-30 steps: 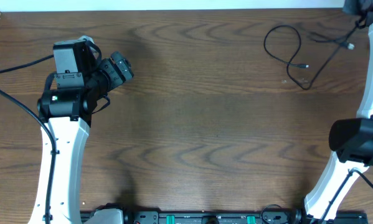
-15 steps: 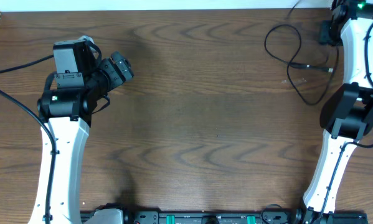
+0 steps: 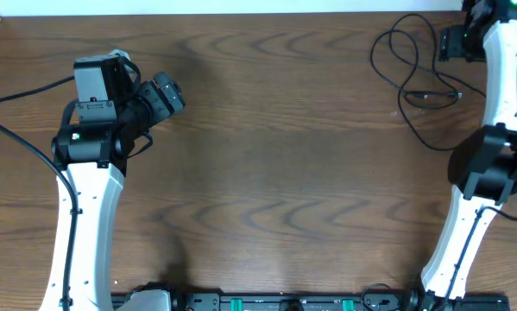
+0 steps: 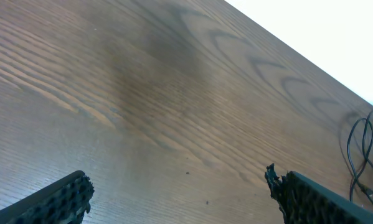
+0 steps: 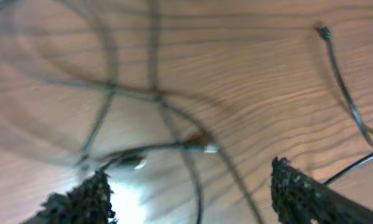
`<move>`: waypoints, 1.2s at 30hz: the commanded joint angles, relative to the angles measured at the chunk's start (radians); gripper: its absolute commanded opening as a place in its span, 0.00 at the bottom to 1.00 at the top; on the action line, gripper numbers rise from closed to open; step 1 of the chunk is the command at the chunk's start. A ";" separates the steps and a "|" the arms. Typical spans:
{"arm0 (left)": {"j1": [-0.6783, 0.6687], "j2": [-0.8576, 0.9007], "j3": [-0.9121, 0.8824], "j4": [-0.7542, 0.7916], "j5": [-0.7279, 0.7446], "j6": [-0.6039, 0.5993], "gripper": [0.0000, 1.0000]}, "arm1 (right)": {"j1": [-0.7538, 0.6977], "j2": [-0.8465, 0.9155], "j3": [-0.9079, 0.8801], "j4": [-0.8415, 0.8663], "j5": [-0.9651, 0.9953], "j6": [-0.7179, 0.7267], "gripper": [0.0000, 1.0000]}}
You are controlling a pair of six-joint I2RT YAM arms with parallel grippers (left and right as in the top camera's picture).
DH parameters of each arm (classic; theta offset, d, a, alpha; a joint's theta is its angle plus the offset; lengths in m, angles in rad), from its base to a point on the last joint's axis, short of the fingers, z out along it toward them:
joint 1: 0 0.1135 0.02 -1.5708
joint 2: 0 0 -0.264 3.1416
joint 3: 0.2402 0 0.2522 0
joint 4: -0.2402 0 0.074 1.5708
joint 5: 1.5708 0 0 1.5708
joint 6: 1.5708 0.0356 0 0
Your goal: Untangle cables
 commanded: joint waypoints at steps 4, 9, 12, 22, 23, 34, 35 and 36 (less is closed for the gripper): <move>0.002 0.008 0.013 0.003 -0.013 0.013 0.96 | 0.054 -0.036 0.016 -0.110 -0.319 -0.088 0.72; 0.002 0.008 0.012 0.003 -0.013 0.013 0.96 | 0.113 0.019 -0.047 -0.083 -0.280 -0.073 0.68; 0.002 0.008 0.012 0.003 -0.013 0.013 0.96 | 0.124 0.069 -0.054 -0.062 -0.219 -0.006 0.60; 0.002 0.008 0.000 0.004 -0.013 0.013 0.96 | 0.127 0.246 -0.055 0.023 -0.201 0.047 0.52; 0.002 0.008 0.000 0.003 -0.013 0.013 0.96 | 0.127 0.260 -0.055 0.024 -0.202 0.043 0.50; 0.002 0.020 0.000 0.004 -0.013 0.013 0.96 | 0.124 0.288 -0.056 0.056 -0.120 0.078 0.49; 0.002 0.023 0.000 0.004 -0.013 0.013 0.96 | 0.122 0.288 -0.056 0.060 -0.070 0.097 0.49; 0.002 0.026 0.000 0.004 -0.013 0.013 0.96 | 0.119 0.288 -0.056 0.064 -0.004 0.120 0.49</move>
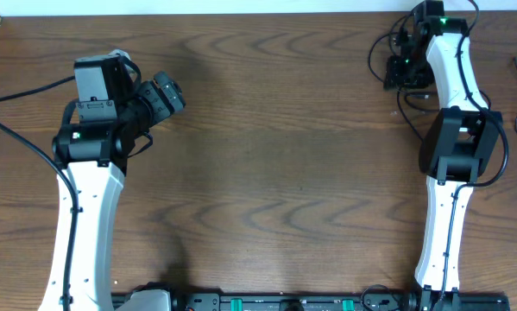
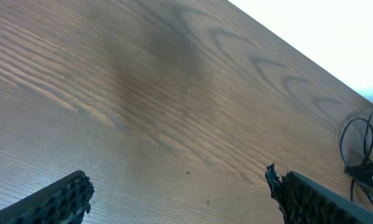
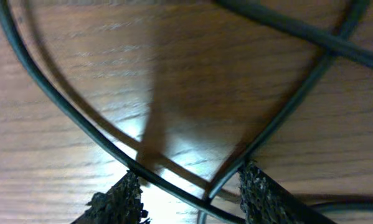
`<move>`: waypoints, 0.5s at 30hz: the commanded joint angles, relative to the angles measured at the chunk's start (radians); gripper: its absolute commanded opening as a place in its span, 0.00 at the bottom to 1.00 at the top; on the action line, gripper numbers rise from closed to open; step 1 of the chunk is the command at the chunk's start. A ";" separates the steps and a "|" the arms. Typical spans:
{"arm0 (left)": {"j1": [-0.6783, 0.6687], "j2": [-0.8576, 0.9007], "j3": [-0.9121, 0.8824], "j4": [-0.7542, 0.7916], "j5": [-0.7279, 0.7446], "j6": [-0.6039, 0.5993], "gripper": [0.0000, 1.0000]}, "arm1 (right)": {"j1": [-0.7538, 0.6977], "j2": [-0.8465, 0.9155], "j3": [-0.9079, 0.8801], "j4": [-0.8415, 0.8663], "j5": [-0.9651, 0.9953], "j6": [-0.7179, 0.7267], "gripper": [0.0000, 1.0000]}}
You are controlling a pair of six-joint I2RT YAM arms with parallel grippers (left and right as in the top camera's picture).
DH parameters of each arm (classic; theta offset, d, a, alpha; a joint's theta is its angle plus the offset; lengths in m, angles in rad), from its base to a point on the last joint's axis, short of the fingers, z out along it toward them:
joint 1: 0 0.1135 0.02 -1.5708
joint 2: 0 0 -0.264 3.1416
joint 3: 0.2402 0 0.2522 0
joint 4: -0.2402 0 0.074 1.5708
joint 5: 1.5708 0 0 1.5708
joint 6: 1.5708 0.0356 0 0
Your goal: Untangle cables
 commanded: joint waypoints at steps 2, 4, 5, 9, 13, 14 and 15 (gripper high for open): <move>0.002 0.023 0.000 0.004 -0.013 0.013 0.96 | -0.010 0.032 -0.005 0.017 0.269 0.095 0.49; 0.002 0.030 0.000 0.004 -0.013 0.013 0.96 | -0.015 0.032 -0.005 0.029 0.378 0.116 0.48; 0.002 0.034 0.000 0.004 -0.013 0.013 0.96 | -0.018 0.032 -0.005 0.039 0.418 0.117 0.47; 0.002 0.046 0.000 0.004 -0.012 0.013 0.96 | -0.029 0.032 -0.005 0.090 0.499 0.117 0.46; 0.002 0.051 0.000 0.004 -0.009 0.013 0.96 | -0.056 0.032 -0.005 0.152 0.515 0.121 0.47; 0.002 0.051 0.000 0.004 -0.009 0.013 0.96 | -0.066 0.032 -0.005 0.160 0.515 0.133 0.47; 0.002 0.051 0.000 0.004 -0.009 0.013 0.96 | -0.081 0.032 -0.005 0.167 0.514 0.146 0.47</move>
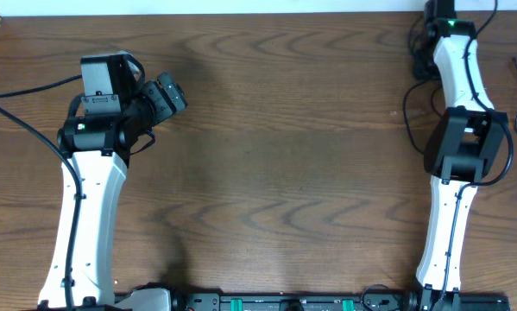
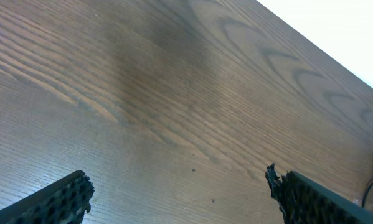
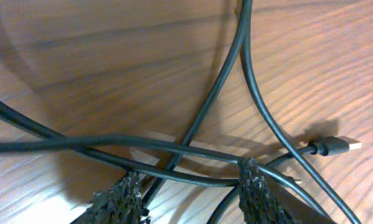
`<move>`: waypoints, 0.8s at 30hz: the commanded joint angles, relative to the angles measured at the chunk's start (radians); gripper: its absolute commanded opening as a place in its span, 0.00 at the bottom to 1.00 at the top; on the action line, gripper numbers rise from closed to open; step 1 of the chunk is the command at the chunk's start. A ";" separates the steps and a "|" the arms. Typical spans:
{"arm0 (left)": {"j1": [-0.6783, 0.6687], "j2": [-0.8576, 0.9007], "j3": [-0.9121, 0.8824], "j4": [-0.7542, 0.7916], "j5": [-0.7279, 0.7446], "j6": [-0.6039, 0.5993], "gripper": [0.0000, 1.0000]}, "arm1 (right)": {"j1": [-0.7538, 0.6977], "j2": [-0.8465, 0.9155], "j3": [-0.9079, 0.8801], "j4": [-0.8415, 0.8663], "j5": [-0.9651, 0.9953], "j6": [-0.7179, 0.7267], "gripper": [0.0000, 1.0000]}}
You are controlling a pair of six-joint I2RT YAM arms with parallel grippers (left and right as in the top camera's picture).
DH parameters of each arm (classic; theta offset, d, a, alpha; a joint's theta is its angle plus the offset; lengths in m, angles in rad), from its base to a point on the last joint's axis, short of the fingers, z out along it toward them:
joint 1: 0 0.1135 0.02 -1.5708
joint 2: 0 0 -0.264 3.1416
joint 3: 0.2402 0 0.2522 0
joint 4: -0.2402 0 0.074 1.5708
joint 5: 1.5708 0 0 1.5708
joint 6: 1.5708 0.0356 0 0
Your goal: Untangle cables
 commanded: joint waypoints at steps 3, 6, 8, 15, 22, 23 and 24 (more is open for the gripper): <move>0.002 0.006 0.000 0.004 -0.010 0.013 0.96 | -0.076 0.018 -0.005 0.010 0.017 0.052 0.47; 0.002 0.006 0.000 0.008 -0.010 0.013 0.96 | -0.108 0.018 -0.005 0.003 -0.041 0.052 0.47; 0.002 0.006 0.000 0.016 -0.010 0.013 0.96 | -0.124 0.018 -0.005 0.002 -0.093 0.042 0.46; 0.002 0.006 0.000 0.027 -0.010 0.013 0.96 | -0.118 0.016 0.060 -0.050 -0.283 -0.054 0.47; 0.003 0.006 0.000 0.072 -0.010 0.082 0.96 | -0.113 -0.013 0.340 -0.244 -0.410 -0.055 0.64; 0.003 0.006 0.000 0.079 -0.010 0.103 0.96 | -0.113 -0.025 0.386 -0.274 -0.417 -0.055 0.70; 0.003 0.006 0.000 0.085 -0.010 0.120 0.96 | -0.113 -0.040 0.428 -0.305 -0.425 -0.055 0.76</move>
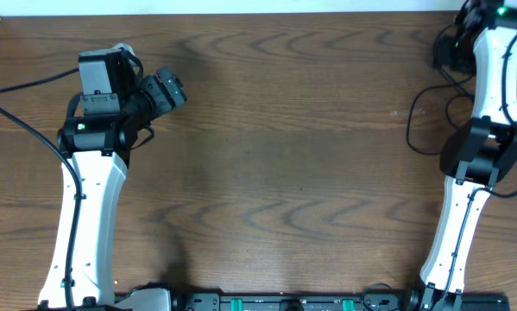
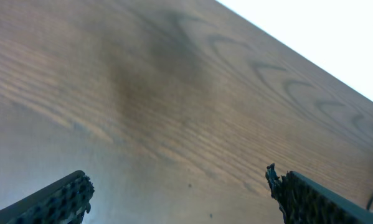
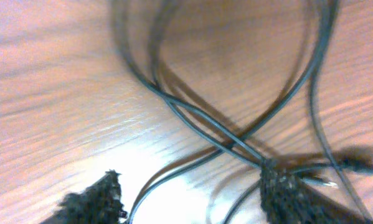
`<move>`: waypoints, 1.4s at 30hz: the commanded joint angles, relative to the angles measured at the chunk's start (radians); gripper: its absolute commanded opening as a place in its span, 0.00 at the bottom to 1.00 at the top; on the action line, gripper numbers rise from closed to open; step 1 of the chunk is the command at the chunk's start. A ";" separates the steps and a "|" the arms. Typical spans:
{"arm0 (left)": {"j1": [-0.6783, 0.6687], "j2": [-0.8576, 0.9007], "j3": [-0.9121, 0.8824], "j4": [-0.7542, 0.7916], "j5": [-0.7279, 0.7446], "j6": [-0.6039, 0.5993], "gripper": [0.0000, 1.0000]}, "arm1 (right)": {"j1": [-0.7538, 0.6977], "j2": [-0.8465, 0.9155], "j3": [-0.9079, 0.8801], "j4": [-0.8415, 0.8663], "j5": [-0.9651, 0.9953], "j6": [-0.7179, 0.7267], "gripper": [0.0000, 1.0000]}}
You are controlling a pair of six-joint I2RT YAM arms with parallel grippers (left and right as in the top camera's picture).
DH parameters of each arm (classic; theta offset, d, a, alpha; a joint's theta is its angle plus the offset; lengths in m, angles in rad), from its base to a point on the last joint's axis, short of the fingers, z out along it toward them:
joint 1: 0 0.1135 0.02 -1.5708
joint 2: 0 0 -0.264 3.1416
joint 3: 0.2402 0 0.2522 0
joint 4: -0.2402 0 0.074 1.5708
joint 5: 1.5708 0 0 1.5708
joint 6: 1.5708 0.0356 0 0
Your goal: Untangle cables
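Note:
Thin black cables (image 3: 198, 115) lie in crossing loops on the wood table, with plug ends at the right edge of the right wrist view. From overhead, cable loops (image 1: 410, 128) curve beside the right arm at the far right. My right gripper (image 1: 452, 47) is low over them at the back right corner. It is open (image 3: 189, 199), and strands run between its fingers (image 3: 89, 202) without being pinched. My left gripper (image 1: 167, 86) hovers open (image 2: 180, 196) over bare wood at the left, far from the cables.
The table's back edge (image 1: 258, 14) runs just behind both grippers, with a white surface beyond it. The left arm's own black lead (image 1: 21, 86) trails off the left side. A black rail (image 1: 284, 302) lines the front edge.
My right gripper has shifted right and slightly forward from the back edge, and its jaws stand wider apart. The cable loops lie farther right. The left wrist view has tilted a little.
At first my right gripper was wide open at the far back right, the cable loops lying to its left. Then it was down on the loops with narrowed jaws around strands. Then it stood at the back edge, the loops drawn rightward. Now its jaws are wider. The left gripper stayed open.

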 commanded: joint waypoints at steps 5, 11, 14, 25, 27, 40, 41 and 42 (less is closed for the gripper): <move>0.003 0.002 0.000 0.036 -0.010 0.147 0.96 | 0.002 -0.169 0.251 -0.166 -0.116 -0.029 0.99; 0.003 -0.043 0.014 0.055 -0.010 0.201 0.96 | 0.007 -0.357 0.255 -0.296 -0.197 -0.066 0.99; 0.003 -0.112 0.027 0.056 -0.009 0.201 0.96 | 0.014 -0.450 0.255 -0.369 -0.198 -0.058 0.99; 0.003 -0.279 0.026 -0.092 -0.010 0.200 0.96 | 0.036 -0.786 0.187 -0.371 -0.259 -0.037 0.99; 0.003 -0.271 0.026 -0.128 -0.009 0.182 0.97 | 0.037 -0.849 0.130 -0.371 -0.259 -0.045 0.99; 0.003 -0.215 0.025 -0.169 -0.010 0.166 0.97 | 0.037 -1.228 -0.371 -0.370 -0.253 -0.070 0.99; 0.003 -0.211 0.025 -0.169 -0.010 0.166 0.97 | 0.037 -1.246 -0.389 -0.370 -0.253 -0.070 0.99; 0.003 -0.207 0.025 -0.169 -0.010 0.166 0.97 | 0.037 -1.262 -0.406 -0.370 -0.253 -0.069 0.99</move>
